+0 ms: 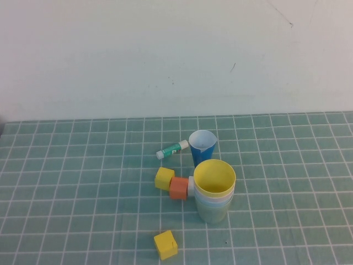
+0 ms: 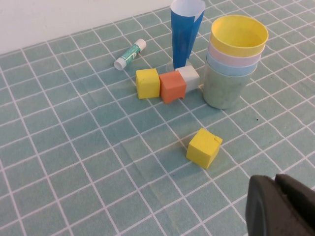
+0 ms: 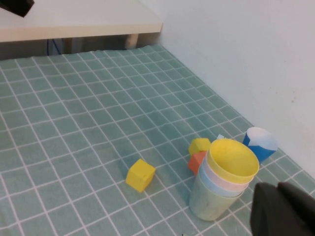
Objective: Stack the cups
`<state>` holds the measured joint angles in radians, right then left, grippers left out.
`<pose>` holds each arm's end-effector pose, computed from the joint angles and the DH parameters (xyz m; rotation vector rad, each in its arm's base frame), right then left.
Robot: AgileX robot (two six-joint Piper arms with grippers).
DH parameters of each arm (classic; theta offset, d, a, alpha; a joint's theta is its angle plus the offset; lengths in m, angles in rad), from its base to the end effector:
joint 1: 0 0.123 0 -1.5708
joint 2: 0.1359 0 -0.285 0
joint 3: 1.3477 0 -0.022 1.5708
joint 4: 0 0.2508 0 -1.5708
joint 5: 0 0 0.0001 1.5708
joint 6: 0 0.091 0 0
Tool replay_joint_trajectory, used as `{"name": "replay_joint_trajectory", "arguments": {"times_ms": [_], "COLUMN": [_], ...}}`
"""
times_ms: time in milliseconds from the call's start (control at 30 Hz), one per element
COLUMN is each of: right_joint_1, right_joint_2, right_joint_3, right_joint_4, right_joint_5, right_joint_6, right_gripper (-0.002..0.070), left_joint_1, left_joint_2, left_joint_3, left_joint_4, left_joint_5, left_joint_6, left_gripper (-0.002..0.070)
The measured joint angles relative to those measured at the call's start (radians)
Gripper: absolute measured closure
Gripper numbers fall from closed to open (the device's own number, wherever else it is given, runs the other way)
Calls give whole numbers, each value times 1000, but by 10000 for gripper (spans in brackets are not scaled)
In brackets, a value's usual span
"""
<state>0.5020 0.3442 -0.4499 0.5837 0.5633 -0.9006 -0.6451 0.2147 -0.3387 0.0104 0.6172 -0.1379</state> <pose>0.0506 0.0584 0.2992 -0.9874 1.5816 0.3546 0.0455 -0.0335 0.2589 0.5089 1.9453 -0.4945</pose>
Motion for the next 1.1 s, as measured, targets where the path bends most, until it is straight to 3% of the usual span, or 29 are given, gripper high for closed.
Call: {"name": "replay_joint_trajectory", "arguments": {"times_ms": [300, 667, 900, 1100], "right_joint_1": [0, -24, -276, -496], "right_joint_2": [0, -43, -205, -348], "right_joint_3": [0, 83, 199, 312], "right_joint_4": [-16, -255, -332, -536], "right_joint_5": [0, -62, -110, -165], "right_joint_6": [0, 62, 176, 463], "right_gripper": [678, 678, 678, 678], "left_joint_1": [0, 0, 0, 0], "left_joint_2": [0, 0, 0, 0], "left_joint_3": [0, 0, 0, 0], "left_joint_4": [0, 0, 0, 0], "left_joint_5": [0, 0, 0, 0], "left_joint_6": [2, 2, 2, 2], "left_gripper": [677, 677, 677, 677]}}
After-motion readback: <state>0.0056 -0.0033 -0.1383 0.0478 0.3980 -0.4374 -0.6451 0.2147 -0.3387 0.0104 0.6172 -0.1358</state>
